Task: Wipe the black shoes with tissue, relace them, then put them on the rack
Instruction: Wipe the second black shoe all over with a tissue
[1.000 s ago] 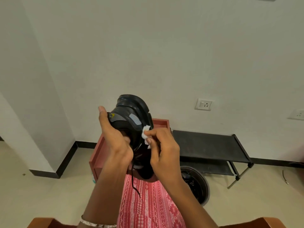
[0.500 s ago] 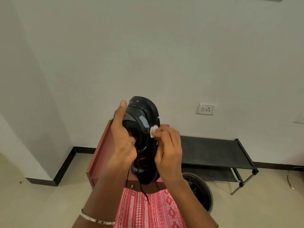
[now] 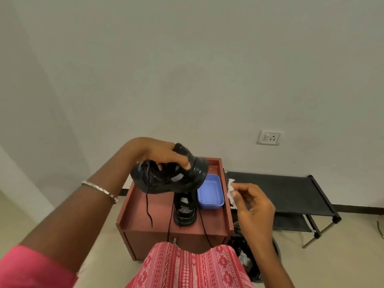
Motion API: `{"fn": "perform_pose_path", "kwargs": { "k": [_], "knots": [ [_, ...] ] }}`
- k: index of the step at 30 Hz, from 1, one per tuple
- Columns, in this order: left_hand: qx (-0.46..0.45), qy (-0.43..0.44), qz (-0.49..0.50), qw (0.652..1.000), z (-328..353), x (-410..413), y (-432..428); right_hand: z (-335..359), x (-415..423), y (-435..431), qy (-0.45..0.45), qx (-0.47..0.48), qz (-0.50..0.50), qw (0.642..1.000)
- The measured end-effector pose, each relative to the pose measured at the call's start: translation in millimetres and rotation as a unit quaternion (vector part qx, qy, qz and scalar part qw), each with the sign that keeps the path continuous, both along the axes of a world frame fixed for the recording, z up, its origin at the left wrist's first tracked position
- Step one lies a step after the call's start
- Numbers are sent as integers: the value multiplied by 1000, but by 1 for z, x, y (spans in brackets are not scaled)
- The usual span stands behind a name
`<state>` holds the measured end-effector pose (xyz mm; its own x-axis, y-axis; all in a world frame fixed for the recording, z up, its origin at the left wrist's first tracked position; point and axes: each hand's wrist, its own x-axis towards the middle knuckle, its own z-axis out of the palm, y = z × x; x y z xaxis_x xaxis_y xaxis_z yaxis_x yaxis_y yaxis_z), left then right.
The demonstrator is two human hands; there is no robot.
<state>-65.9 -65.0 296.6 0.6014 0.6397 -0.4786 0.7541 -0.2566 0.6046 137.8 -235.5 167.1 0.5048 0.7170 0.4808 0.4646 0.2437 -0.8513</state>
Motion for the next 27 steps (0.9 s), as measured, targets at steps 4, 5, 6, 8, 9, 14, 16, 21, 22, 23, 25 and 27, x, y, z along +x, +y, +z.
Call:
{"fn": "perform_pose_path", "kwargs": {
  "k": [4,5,6,8,9,14,16,21,22,23,25,27],
  "knots": [
    [59,142,-62,986,-20,-16,26,-10,0,1,17,-17,-3,1000],
    [75,170,-73,980,-30,-21,32,-14,-2,2,21,-24,0,999],
    [92,194,-82,973,-41,-26,36,-18,-4,4,25,-33,4,999],
    [133,236,-94,958,-68,-34,43,-28,-7,7,41,-53,13,998],
    [153,250,-97,951,-82,-37,45,-33,-10,9,50,-63,16,997],
    [241,333,-160,897,-158,-47,54,-57,-21,21,65,-112,27,991],
    [269,340,-174,884,-183,-51,59,-65,-24,26,71,-132,28,988],
    [308,363,-211,854,-227,-52,65,-79,-26,34,74,-159,35,984],
    [302,369,-211,853,-235,-52,67,-81,-26,36,74,-164,37,983],
    [298,373,-207,854,-242,-52,67,-83,-25,38,73,-170,38,982],
    [283,375,-184,863,-252,-50,66,-87,-24,41,75,-183,39,980],
    [261,355,-144,886,-255,-44,63,-88,-23,46,84,-189,36,978]
  ]
}}
